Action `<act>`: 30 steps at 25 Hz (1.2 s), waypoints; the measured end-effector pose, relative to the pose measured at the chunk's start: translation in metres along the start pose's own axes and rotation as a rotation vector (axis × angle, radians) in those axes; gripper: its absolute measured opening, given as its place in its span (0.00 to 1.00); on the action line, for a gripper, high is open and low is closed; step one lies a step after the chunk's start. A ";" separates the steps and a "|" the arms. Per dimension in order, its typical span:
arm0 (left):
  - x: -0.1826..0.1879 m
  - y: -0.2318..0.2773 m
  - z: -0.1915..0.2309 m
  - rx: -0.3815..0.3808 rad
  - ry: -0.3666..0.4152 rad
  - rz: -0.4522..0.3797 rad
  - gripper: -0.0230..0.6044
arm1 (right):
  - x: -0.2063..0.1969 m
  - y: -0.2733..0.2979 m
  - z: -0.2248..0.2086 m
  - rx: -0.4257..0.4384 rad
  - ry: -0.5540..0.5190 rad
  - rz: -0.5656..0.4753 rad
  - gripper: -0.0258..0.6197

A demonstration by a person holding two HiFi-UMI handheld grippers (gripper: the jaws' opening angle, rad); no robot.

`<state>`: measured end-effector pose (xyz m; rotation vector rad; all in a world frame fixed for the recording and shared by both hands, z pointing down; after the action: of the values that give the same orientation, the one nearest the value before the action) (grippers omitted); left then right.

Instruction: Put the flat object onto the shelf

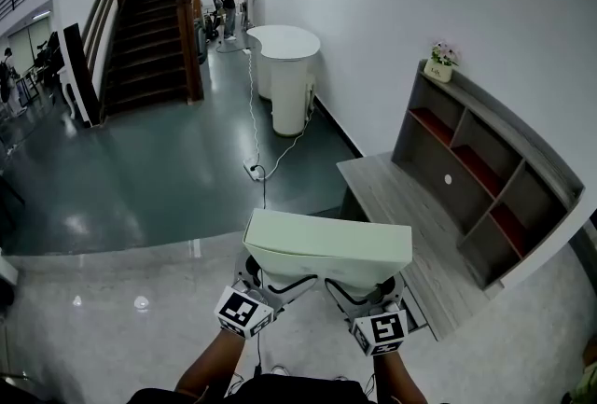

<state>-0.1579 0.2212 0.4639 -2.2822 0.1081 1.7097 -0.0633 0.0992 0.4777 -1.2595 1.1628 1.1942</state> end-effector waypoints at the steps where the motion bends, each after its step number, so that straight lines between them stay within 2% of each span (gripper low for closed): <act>1: -0.001 -0.004 0.002 -0.002 -0.002 0.000 0.89 | -0.001 0.001 0.004 -0.001 -0.001 0.001 0.86; 13: -0.014 -0.010 0.009 -0.022 -0.030 -0.003 0.89 | -0.007 0.006 0.013 -0.024 -0.020 0.018 0.86; 16: -0.017 -0.001 0.012 -0.023 -0.031 0.003 0.89 | -0.007 0.011 0.003 -0.020 -0.038 -0.005 0.86; 25: -0.015 0.048 0.008 -0.038 -0.019 0.003 0.89 | -0.005 0.021 -0.043 -0.023 -0.004 -0.001 0.86; 30: -0.022 0.083 0.010 -0.054 -0.050 0.006 0.89 | 0.004 0.031 -0.072 -0.031 -0.011 0.001 0.86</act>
<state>-0.1932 0.1421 0.4672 -2.2779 0.0598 1.7921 -0.0914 0.0266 0.4727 -1.2743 1.1410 1.2226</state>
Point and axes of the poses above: the fingertips, and each gripper's own axes: y forward along the fingers, z to its left, x out of its top, the point moved 3 cm from there along -y, backward along the fingers, and after that the axes turned 9 degrees about y, right-handed, at the moved point
